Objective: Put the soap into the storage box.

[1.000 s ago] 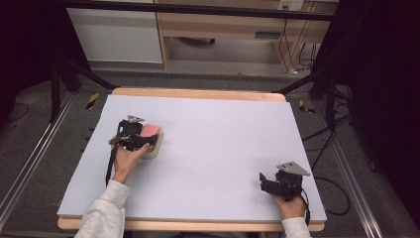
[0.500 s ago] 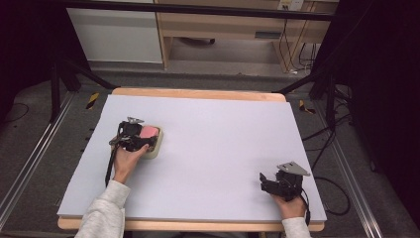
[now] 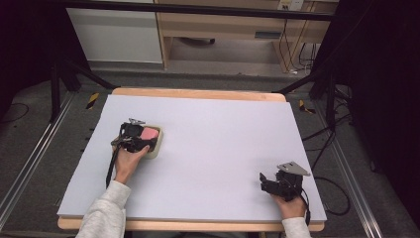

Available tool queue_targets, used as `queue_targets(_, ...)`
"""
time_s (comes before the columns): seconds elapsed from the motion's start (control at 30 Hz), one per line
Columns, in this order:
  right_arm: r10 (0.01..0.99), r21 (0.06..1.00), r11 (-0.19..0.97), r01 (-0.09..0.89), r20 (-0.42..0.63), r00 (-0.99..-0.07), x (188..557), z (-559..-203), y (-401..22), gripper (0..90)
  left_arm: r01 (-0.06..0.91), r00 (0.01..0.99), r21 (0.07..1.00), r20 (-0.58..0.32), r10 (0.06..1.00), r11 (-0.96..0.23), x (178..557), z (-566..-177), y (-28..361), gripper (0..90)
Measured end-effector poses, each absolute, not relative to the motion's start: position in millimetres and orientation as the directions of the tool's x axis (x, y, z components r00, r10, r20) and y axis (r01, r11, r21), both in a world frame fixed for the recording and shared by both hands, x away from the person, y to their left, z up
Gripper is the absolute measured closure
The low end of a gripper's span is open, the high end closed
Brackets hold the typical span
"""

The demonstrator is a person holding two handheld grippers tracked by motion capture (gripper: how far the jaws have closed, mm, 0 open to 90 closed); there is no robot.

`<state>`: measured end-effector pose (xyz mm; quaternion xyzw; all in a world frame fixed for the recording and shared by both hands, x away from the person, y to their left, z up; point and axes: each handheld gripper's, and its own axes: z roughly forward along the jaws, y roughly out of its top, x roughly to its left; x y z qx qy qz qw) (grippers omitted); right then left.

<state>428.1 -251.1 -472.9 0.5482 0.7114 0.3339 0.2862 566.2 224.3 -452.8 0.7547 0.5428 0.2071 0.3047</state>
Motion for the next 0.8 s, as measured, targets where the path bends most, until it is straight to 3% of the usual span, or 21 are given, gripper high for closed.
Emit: queue_targets(0.8, 0.972, 0.79, 0.172, 0.588, -0.039, -0.232, 426.8, -472.3, -252.5, 12.7, 0.619, 0.334, 0.761, -0.03, 0.942, -0.196, 541.6, -427.1, 232.0, 31.6)
